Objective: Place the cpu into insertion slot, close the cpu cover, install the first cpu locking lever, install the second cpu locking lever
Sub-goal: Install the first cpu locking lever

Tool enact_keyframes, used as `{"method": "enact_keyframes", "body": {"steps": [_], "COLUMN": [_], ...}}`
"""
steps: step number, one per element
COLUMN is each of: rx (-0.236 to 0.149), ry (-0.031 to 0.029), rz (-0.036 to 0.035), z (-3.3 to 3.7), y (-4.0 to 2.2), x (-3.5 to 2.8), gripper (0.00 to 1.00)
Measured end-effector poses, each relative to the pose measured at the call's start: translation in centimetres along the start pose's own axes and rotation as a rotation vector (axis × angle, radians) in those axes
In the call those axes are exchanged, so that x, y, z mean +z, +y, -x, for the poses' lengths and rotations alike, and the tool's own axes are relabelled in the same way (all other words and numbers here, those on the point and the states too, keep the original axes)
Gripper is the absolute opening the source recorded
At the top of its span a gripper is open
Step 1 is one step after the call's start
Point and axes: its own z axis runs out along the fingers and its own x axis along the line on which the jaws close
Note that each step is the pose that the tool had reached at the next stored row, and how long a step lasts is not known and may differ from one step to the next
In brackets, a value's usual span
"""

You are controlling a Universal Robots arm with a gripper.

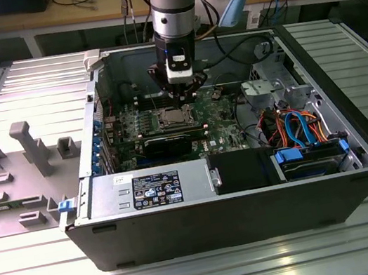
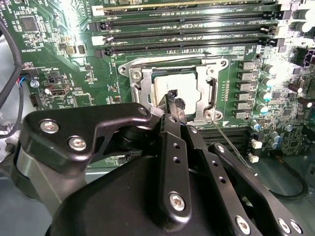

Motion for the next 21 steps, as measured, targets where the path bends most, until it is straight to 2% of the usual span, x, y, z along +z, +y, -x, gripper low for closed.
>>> {"method": "enact_keyframes", "body": {"steps": [21], "rx": [-0.053], "ry": [-0.0024], "rz": [0.0002], "z": [0.0], "y": [0.0], "x": [0.0], "gripper": [0.11]}}
